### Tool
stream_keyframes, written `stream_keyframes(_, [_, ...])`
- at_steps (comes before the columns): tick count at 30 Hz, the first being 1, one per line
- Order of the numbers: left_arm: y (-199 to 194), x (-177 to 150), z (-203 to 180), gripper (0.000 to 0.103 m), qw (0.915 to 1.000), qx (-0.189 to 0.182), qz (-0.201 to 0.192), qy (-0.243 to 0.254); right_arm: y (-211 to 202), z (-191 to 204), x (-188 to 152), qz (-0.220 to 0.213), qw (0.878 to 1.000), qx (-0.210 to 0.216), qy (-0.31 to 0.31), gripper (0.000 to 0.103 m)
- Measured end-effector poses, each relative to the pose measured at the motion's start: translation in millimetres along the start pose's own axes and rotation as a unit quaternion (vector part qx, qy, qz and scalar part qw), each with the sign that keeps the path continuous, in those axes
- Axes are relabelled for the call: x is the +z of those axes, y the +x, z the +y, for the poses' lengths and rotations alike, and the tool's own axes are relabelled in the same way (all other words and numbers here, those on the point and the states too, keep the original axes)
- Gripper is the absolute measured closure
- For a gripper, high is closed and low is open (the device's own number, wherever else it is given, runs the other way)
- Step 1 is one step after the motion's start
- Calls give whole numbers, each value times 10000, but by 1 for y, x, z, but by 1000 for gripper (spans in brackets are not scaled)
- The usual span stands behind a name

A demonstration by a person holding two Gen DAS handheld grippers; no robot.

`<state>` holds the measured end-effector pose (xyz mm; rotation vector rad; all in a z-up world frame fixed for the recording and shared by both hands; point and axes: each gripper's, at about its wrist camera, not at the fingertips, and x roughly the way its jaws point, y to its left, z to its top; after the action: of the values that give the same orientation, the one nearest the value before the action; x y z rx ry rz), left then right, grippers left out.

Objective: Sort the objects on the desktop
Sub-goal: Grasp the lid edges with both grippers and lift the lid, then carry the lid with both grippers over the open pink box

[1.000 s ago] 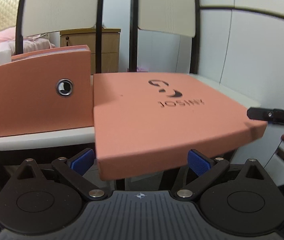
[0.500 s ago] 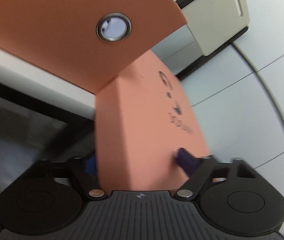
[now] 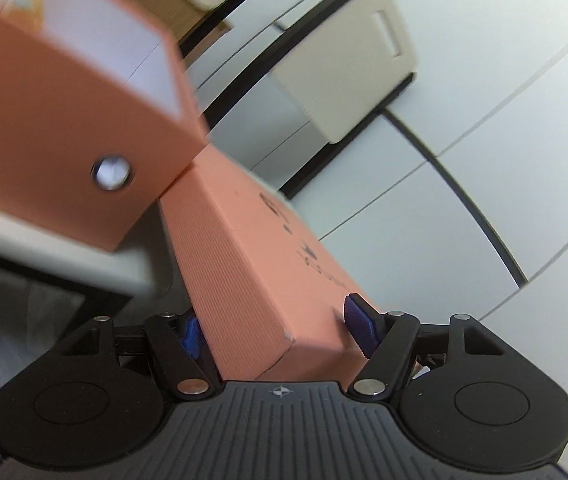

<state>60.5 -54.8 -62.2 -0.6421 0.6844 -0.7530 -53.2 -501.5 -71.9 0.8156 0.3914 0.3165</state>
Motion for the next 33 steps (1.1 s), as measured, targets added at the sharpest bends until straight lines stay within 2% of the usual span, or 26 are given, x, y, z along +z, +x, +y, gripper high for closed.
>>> stream_keyframes(10, [-47, 10, -19, 30, 9980, -548, -314, -55, -41, 64, 6, -639, 9969, 111, -442, 36])
stream_keyframes(14, [-78, 27, -31, 30, 9961, -430, -760, 160, -27, 91, 20, -647, 9961, 277, -527, 35])
stream_keyframes(19, [-118, 63, -26, 30, 9892, 169, -1434, 259, 33, 121, 27, -458, 9952, 704, -511, 35])
stream_keyframes(25, [-156, 100, 19, 30, 9699, 1025, -2207, 47, 146, 154, 15, -87, 9901, 1243, -651, 35])
stream_keyframes(29, [-158, 113, 48, 30, 9573, 1566, -2430, -31, 215, 154, -6, 248, 9875, 1422, -636, 35])
stream_keyframes(32, [-151, 114, 65, 28, 9514, 1913, -2414, -80, 243, 140, -23, 577, 9892, 1292, -389, 35])
stream_keyframes(33, [-149, 112, 71, 28, 9516, 1910, -2404, -141, 246, 139, -25, 616, 9896, 1236, -402, 35])
